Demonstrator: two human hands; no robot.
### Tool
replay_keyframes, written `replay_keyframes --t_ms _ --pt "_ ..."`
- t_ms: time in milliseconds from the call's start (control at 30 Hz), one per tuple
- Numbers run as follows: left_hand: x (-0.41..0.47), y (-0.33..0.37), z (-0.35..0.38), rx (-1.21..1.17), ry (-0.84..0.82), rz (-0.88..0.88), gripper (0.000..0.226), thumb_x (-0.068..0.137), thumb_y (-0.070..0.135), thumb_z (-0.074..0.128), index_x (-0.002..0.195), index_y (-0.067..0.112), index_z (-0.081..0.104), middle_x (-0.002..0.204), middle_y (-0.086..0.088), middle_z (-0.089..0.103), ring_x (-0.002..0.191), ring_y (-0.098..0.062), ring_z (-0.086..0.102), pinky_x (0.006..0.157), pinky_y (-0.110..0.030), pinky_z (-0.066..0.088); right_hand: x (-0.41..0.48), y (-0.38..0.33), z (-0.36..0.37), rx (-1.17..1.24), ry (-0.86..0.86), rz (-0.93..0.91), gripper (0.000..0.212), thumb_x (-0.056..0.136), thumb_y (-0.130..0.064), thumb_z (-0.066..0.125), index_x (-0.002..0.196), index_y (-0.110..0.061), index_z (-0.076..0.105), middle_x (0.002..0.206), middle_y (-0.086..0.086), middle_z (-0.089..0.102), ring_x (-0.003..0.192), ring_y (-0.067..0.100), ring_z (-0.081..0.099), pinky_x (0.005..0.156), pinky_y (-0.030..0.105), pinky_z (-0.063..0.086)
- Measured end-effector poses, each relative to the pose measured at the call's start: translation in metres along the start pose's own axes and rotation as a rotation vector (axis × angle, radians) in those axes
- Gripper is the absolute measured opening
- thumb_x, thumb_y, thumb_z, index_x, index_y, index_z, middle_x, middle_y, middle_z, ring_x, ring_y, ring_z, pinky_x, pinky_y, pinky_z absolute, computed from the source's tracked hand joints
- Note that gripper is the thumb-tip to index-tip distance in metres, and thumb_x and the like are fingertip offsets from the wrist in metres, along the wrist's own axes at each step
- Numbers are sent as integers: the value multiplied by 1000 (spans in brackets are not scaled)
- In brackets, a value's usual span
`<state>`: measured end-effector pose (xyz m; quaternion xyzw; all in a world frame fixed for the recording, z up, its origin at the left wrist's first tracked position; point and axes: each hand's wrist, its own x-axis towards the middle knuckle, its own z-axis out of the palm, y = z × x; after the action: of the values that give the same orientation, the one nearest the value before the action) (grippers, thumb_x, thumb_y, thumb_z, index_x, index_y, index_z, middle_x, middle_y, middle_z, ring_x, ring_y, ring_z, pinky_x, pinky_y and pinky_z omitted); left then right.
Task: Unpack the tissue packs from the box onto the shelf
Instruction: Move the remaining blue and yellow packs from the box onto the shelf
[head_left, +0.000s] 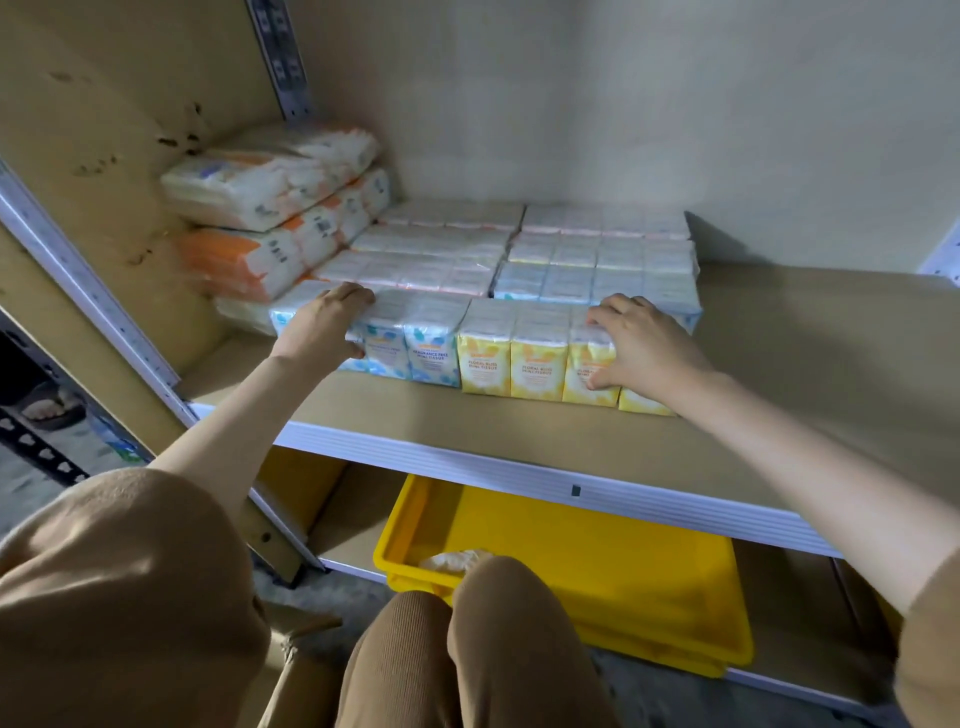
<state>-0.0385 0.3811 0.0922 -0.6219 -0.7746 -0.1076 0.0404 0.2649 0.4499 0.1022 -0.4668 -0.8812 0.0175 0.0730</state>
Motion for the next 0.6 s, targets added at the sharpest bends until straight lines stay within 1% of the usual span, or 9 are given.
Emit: replay_keyframes --t_ms 167,367,500,600 --pt "2 -4 3 -11 11 13 69 72 -2 74 135 2 46 141 -13 47 124 -32 48 100 -40 39 3 -3 4 5 9 -1 65 72 -22 75 129 -7 47 133 8 46 124 25 41 95 36 42" --pt "0 -4 2 -2 -3 11 69 74 0 73 137 3 44 143 -12 44 126 -32 46 102 -39 39 3 -3 6 -4 17 0 67 72 -21 74 131 -7 44 135 8 44 126 25 40 98 36 41" --pt "-1 2 -4 40 -53 -14 71 75 2 72 139 5 40 145 -11 41 128 -31 45 101 -40 40 2 -4 4 -19 3 -6 67 74 -21 72 132 -6 43 135 9 43 126 25 40 98 37 43" --pt "-4 8 -13 85 -93 -43 70 79 3 69 141 7 37 147 -10 39 131 -29 43 103 -41 40 1 -6 -5 -56 -41 -13 69 73 -27 74 131 -4 43 133 11 44 124 26 41 97 37 42"
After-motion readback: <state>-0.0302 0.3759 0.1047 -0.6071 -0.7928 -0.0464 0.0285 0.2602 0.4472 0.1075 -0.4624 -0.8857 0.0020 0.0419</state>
